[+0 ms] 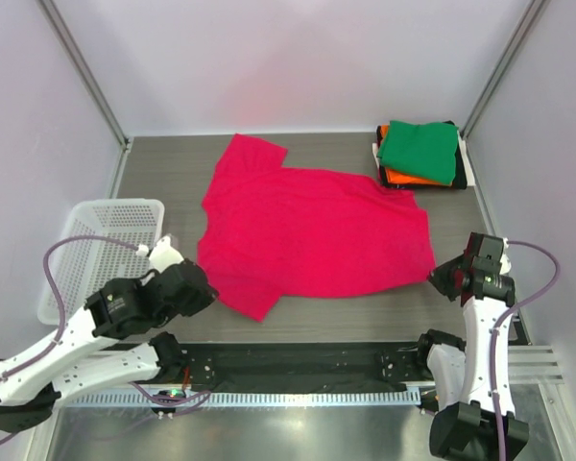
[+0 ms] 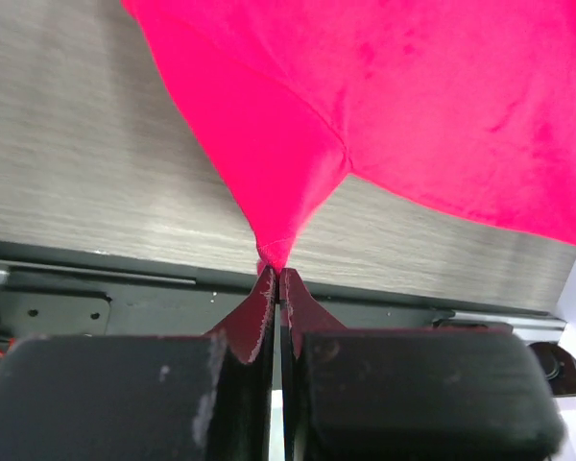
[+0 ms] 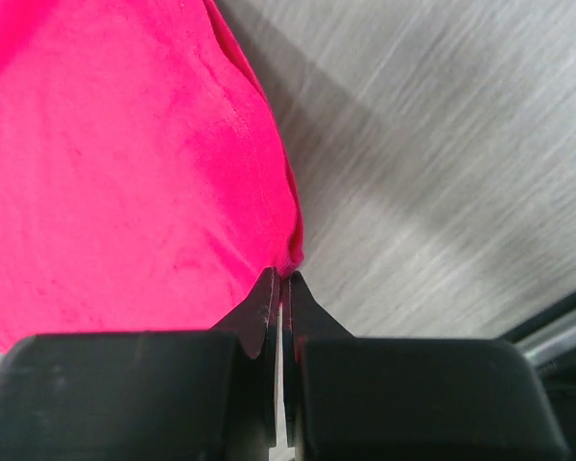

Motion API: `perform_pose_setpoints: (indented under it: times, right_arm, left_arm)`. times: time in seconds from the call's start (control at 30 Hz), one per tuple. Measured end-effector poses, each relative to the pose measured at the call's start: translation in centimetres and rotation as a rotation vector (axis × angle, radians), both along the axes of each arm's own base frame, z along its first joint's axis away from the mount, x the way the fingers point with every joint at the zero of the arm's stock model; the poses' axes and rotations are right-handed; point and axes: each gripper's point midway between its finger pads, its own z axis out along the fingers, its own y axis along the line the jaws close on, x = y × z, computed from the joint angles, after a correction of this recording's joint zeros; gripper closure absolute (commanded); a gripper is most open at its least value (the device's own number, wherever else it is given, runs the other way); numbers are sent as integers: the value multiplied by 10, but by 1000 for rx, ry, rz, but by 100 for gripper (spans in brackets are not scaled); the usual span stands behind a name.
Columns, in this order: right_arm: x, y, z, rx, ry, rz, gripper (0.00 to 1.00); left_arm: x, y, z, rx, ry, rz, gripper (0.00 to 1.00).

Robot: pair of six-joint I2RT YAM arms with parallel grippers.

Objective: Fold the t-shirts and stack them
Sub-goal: Fold the tshirt

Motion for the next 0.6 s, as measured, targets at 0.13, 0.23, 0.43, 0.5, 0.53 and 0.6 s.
perform_pose_setpoints:
  times: [0.13,0.23,0.43,0.5,0.53,0.6]
  right_arm:
    - [0,0,2,3,22,9,99]
    - [12,-4,11,-1,16,16,99]
    - [44,-8,6,29,39,48,99]
    - [51,-9,-2,44,67,56,99]
    - [55,-9,-5,51,80,59,99]
    - [66,-11,-9,58,96,65,99]
  left_arm:
    - [14,-4,30,62,-57,-19,100]
    - [32,-10,45,137,-88,-27,100]
    - [94,-8,43,260,-56,15,100]
    - [115,0,35,296,-19,31,100]
    - [128,4,32,315,-2,33,100]
    - [149,5,32,333,15,26,100]
